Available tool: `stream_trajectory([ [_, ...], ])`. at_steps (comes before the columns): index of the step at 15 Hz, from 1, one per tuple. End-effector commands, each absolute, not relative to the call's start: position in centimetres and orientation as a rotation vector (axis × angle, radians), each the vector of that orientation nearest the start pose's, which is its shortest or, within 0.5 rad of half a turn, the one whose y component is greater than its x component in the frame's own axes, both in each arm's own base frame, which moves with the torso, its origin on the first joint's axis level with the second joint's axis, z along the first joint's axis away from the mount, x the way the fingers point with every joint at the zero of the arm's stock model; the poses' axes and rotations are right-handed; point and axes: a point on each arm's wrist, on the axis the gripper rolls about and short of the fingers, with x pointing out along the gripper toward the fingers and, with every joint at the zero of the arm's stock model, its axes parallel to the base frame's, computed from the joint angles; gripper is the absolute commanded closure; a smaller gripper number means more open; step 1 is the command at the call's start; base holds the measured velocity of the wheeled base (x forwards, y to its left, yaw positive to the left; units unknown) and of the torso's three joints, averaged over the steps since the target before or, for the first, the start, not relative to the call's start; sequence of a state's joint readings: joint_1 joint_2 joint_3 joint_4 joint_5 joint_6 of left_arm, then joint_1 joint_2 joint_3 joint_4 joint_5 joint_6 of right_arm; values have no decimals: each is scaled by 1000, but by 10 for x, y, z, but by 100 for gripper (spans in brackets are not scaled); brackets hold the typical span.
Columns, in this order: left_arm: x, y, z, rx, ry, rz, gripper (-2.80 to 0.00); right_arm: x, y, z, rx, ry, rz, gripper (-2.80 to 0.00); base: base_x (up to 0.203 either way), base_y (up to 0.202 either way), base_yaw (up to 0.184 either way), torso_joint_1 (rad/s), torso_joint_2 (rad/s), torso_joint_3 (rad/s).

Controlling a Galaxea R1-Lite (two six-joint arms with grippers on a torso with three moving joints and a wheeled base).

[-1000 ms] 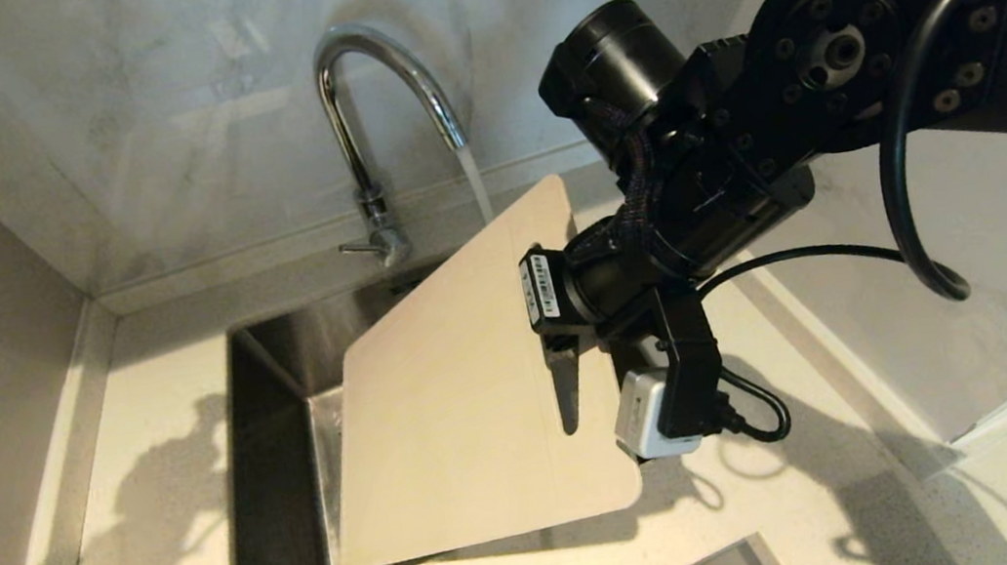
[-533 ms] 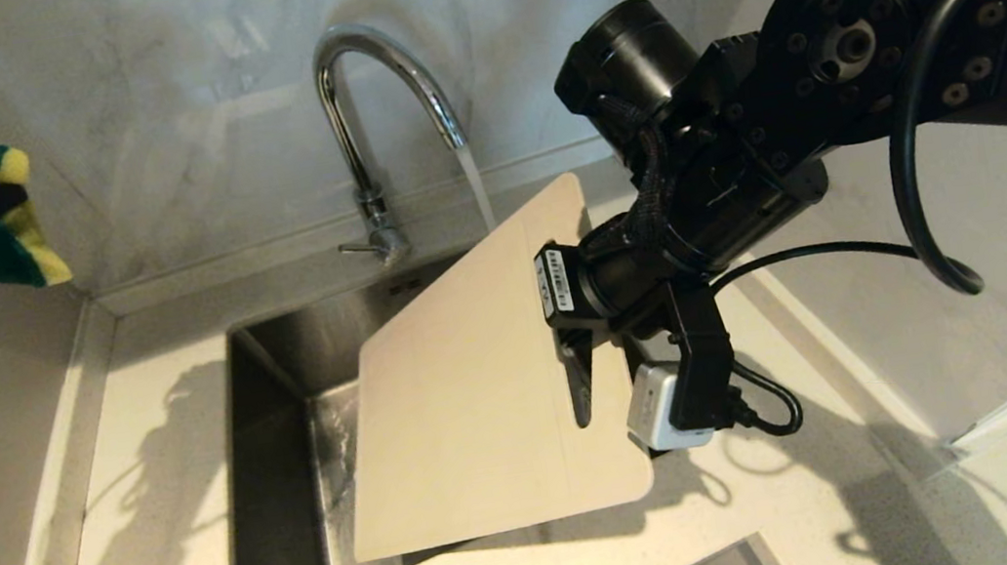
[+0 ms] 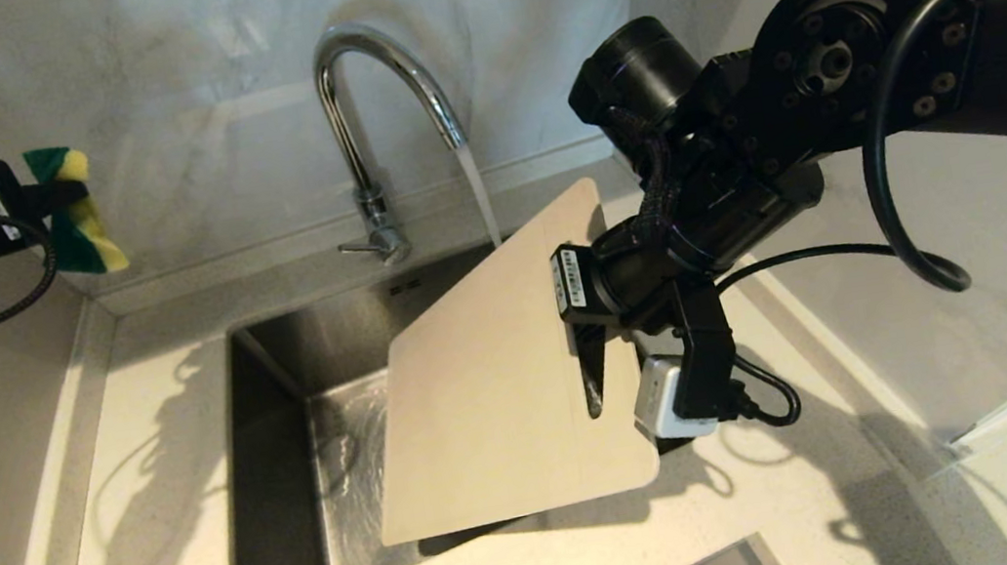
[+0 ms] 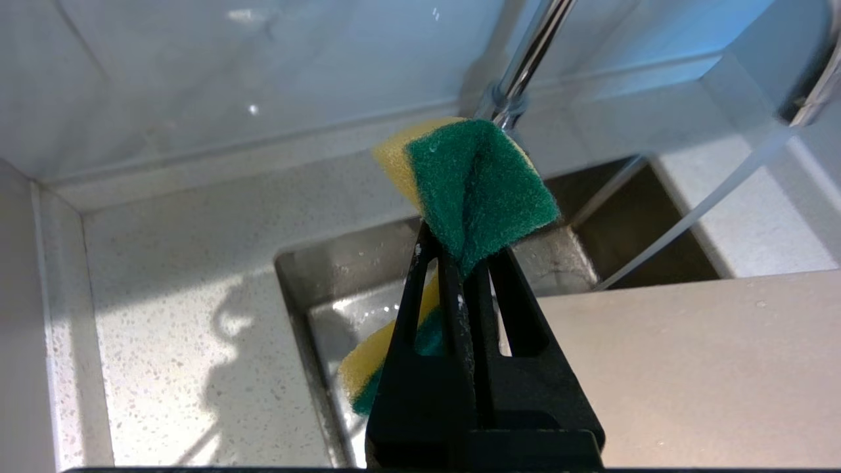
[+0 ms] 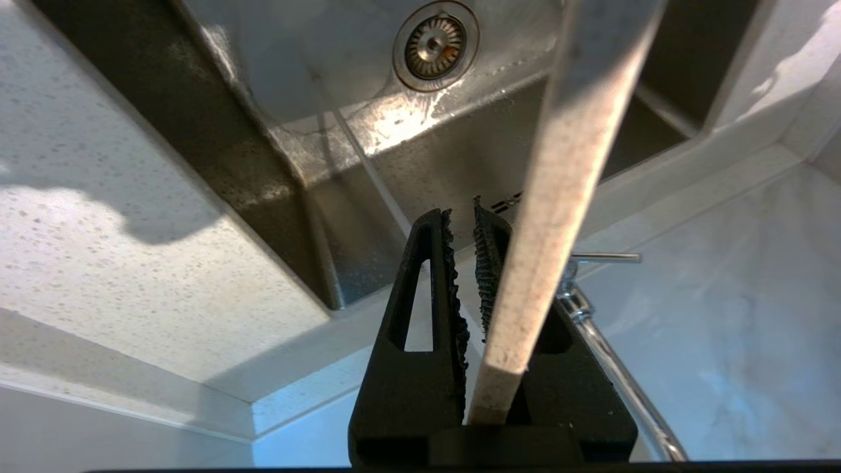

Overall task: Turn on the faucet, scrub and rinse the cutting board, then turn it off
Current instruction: Scrub the cutting board underwater

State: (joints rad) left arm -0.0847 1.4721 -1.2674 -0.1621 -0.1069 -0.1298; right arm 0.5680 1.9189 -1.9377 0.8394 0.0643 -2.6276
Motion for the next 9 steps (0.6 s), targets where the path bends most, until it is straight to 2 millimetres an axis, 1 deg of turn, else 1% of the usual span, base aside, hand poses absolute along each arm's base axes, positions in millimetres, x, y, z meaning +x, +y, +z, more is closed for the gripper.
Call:
stream_trajectory([
  [1, 265, -25, 328, -131, 72, -189, 0, 295, 186, 283, -2535, -512, 1310, 0, 0, 0, 0, 0, 0, 0],
  [3, 266, -26, 326, -131, 79, -192, 0, 301, 189, 281, -2536, -509, 1303, 0, 0, 0, 0, 0, 0, 0],
  [6, 265, -25, 328, -131, 74, -190, 0, 310, 187, 275, -2510, -451, 1306, 0, 0, 0, 0, 0, 0, 0],
  [9, 265, -26, 328, -126, 72, -195, 0, 321, 188, 270, -2512, -448, 1267, 0, 0, 0, 0, 0, 0, 0],
])
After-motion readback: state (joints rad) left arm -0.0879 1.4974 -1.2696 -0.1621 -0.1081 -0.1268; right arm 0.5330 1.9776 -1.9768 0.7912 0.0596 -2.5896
